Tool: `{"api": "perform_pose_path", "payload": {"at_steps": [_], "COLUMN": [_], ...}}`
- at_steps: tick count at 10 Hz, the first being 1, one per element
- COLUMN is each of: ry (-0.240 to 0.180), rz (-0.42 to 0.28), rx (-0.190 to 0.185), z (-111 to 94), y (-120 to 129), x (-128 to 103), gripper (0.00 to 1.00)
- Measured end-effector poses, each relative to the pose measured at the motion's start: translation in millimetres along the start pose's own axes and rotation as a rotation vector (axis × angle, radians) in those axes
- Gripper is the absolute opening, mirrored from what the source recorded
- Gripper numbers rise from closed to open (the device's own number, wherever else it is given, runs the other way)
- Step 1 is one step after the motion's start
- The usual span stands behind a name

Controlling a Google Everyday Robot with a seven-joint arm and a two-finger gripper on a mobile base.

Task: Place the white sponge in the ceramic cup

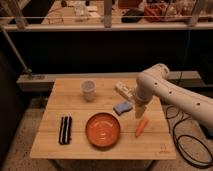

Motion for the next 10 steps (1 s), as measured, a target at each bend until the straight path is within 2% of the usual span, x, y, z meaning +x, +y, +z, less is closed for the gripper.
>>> {"api": "perform_pose_path", "payload": {"at_steps": [10], "ry": [-0.034], "rz": [-0.047], "rx": [0.016], "z": [13], "y": [-18], "x": [-24], "gripper": [0.8]}}
